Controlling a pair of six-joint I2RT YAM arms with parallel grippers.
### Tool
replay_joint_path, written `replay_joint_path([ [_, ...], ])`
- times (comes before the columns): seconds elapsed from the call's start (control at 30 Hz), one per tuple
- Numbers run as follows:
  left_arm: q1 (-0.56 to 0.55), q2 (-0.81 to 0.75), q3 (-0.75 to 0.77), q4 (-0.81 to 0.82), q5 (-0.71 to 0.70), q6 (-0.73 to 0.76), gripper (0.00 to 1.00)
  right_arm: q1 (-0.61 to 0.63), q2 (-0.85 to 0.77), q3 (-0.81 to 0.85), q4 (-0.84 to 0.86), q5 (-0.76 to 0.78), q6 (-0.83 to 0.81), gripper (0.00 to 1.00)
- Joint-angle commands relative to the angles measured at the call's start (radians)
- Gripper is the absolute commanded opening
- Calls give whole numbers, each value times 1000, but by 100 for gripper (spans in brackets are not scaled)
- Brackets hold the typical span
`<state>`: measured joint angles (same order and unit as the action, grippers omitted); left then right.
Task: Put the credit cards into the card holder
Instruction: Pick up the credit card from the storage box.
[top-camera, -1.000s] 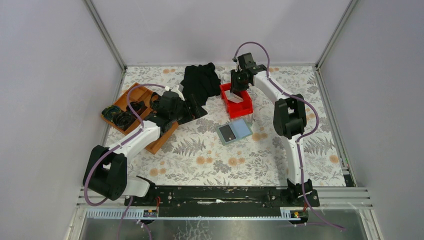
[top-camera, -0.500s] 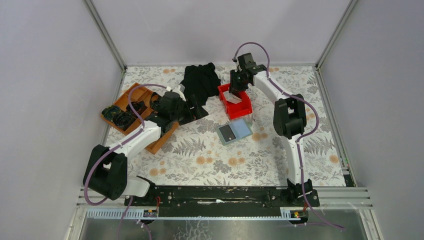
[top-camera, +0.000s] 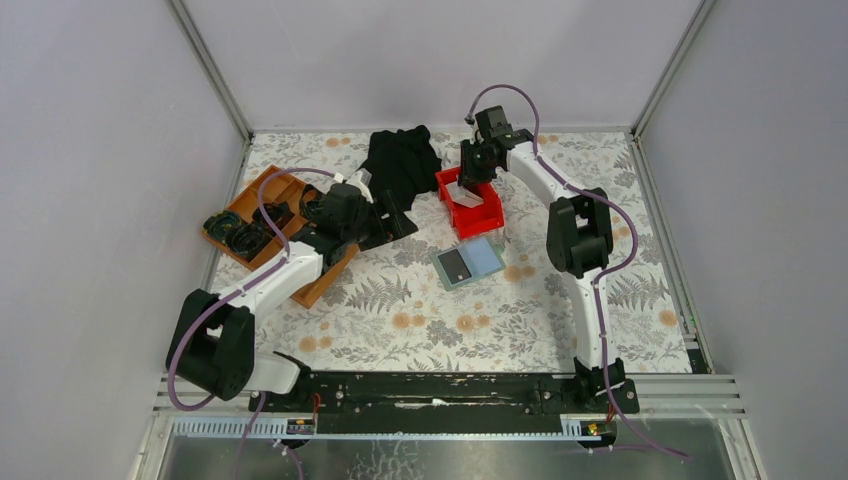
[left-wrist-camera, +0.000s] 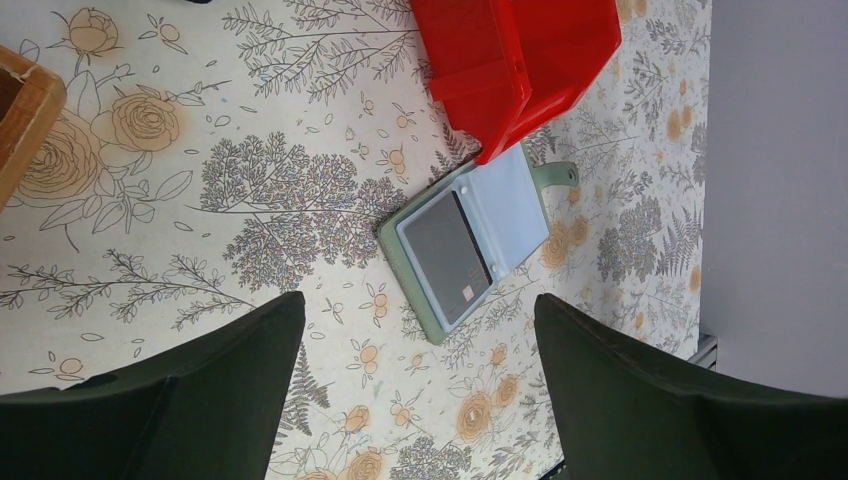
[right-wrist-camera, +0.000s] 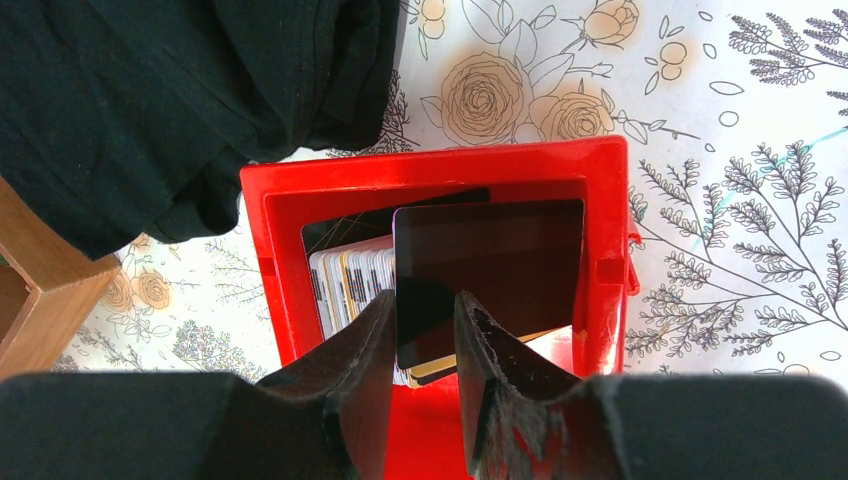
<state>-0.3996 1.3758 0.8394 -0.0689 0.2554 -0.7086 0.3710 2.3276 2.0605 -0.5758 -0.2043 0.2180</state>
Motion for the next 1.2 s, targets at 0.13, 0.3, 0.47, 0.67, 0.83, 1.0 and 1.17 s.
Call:
replay_joint_path([
  [0.13,-9,-1,20,23,13,1,91,5,-71,32,-27,-43,16,33],
  [0.3,-11,-3,22,23,12,1,90,5,-77,44,-32,-47,16,33],
  [0.47,-15,1,23,27,14,1,90,5,-83,52,-41,-51,15,33],
  [0.67,-20,3,23,30,13,-3,89,5,-94,54,-45,-49,9,33],
  [0.83,-25,2,20,32,8,-5,89,5,-101,50,-47,-47,5,33],
  [1.0,-30,0,18,35,5,-9,89,6,-109,53,-54,-38,-2,32],
  [1.17,-34,3,21,37,6,-12,89,5,-105,60,-82,16,-18,30],
])
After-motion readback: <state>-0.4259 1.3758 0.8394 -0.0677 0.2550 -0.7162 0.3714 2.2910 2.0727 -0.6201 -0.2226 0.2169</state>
